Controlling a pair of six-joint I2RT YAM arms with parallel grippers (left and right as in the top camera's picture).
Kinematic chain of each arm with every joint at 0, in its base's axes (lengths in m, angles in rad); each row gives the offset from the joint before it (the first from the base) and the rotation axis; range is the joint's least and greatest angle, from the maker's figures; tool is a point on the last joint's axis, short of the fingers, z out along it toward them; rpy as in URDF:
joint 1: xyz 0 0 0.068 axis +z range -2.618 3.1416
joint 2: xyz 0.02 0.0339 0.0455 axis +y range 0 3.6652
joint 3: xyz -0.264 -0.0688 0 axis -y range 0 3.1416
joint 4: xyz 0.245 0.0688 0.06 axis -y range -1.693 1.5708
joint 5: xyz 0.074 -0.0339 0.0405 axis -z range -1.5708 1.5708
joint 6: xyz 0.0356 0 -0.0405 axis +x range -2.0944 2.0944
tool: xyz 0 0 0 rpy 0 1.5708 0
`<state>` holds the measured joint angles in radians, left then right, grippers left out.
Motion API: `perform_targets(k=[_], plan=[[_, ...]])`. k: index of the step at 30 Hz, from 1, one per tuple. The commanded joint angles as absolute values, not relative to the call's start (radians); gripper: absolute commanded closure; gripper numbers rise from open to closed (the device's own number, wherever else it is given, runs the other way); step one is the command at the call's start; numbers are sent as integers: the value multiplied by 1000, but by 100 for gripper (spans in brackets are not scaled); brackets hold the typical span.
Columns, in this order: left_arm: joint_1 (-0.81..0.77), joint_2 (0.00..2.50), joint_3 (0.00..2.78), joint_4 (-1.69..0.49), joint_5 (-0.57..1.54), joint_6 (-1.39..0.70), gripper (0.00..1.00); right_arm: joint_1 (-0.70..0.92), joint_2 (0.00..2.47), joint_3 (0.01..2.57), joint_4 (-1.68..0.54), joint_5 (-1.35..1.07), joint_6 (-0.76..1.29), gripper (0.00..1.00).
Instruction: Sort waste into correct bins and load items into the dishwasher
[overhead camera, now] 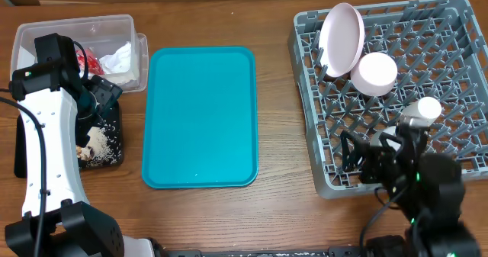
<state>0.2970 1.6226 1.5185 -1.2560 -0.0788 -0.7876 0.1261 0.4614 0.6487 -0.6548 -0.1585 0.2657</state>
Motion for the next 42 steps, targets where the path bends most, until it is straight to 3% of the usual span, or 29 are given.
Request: perform_targets(k=[1, 15, 26, 35, 42], plan=[[301, 1610, 1515, -1255, -78, -809, 0, 128, 316, 493, -523, -166, 173, 0], [301, 1610, 1515, -1255, -78, -809, 0, 30, 90, 83, -55, -166, 159, 0], [301, 1610, 1515, -1255, -77, -809, 0, -110, 3, 8, -14, -144, 154, 0], [301, 1610, 1515, -1255, -78, -809, 0, -113, 3, 8, -81, -64, -9, 0], [301, 1610, 1515, -1255, -78, -809, 0, -113, 3, 8, -82, -54, -15, 0]])
